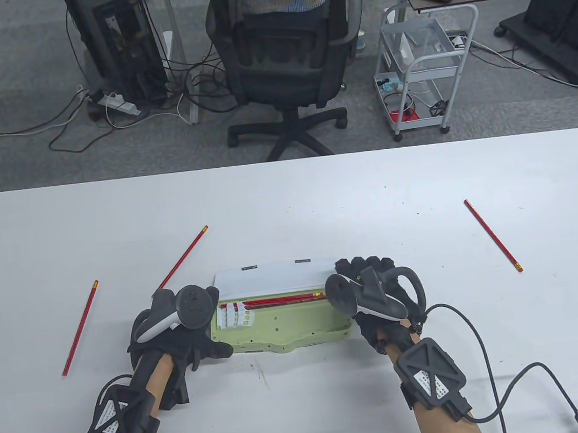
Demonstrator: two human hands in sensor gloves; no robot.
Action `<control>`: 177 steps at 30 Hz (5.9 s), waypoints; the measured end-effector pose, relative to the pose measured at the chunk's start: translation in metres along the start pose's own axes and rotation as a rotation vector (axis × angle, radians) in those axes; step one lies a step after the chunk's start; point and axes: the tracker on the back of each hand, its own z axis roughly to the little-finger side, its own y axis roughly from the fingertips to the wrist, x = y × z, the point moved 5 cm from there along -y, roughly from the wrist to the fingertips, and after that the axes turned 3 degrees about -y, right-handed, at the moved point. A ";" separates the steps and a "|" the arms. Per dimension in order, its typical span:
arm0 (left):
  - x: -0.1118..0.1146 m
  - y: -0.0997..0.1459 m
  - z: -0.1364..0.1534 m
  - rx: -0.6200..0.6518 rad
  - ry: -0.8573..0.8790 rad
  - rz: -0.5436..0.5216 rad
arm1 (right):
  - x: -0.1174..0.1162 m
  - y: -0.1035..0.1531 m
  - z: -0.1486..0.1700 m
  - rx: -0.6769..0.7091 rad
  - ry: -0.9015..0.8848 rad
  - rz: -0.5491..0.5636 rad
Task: Organize multifunction pencil case
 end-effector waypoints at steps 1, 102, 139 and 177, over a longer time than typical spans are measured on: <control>0.000 0.000 0.000 0.000 -0.001 0.000 | -0.001 0.000 0.001 -0.006 0.002 0.000; 0.000 0.000 0.001 0.001 0.009 0.005 | -0.061 -0.002 0.322 -0.779 0.112 -0.200; 0.001 0.000 0.000 -0.002 -0.001 -0.004 | -0.002 -0.009 0.192 -0.441 -0.022 -0.100; 0.001 0.000 -0.001 0.002 0.003 -0.002 | 0.000 0.016 -0.069 0.221 0.184 0.050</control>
